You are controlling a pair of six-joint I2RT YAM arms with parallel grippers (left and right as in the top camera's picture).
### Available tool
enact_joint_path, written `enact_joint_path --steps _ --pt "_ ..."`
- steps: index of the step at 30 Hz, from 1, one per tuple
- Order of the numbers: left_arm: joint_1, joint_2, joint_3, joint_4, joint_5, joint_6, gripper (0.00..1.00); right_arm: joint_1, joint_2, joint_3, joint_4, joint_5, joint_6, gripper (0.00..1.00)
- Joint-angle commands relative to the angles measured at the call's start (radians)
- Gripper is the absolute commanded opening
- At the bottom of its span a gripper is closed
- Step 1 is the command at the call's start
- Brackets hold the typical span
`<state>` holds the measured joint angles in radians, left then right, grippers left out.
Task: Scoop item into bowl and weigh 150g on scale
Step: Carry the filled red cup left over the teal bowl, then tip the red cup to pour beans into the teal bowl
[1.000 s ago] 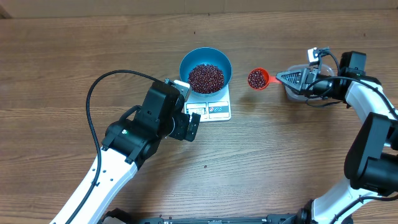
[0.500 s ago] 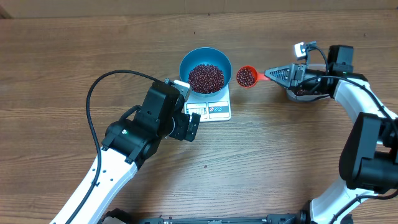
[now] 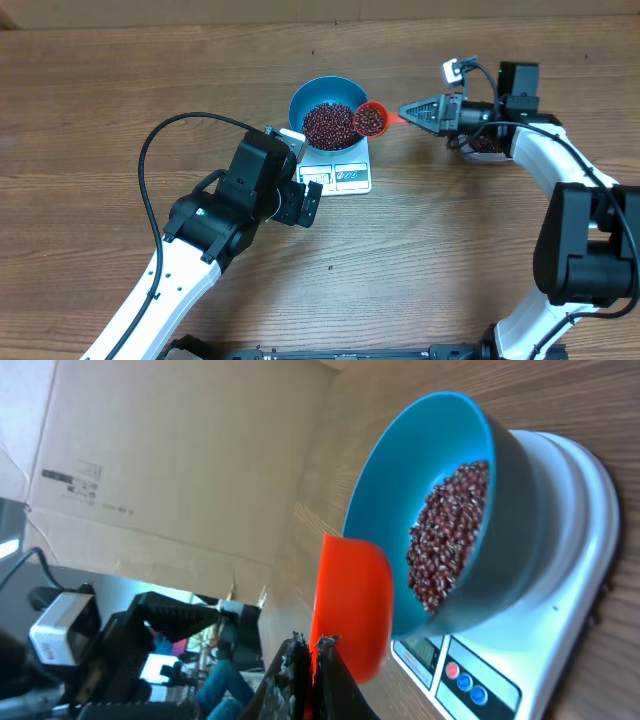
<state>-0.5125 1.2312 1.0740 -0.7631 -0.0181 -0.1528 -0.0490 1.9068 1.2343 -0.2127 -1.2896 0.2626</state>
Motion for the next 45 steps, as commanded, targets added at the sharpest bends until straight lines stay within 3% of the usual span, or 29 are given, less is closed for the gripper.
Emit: enact_joint_path --steps 1,7,19,39,45 --pt "0.002 0.001 0.024 0.004 0.011 0.019 0.99 0.031 0.007 -0.004 0.036 0.013 0.03 0.04" --pt "0.002 0.001 0.024 0.004 0.011 0.019 1.0 0.09 0.007 -0.005 0.148 0.044 0.029 0.04" --pt "0.002 0.001 0.024 0.004 0.011 0.019 1.0 0.178 0.007 -0.005 0.244 0.377 0.011 0.04" --pt "0.002 0.001 0.024 0.004 0.011 0.019 1.0 0.185 0.007 -0.005 0.272 0.38 -0.506 0.04" --pt "0.002 0.001 0.024 0.004 0.011 0.019 1.0 0.186 0.007 -0.005 0.272 0.38 -0.561 0.04"
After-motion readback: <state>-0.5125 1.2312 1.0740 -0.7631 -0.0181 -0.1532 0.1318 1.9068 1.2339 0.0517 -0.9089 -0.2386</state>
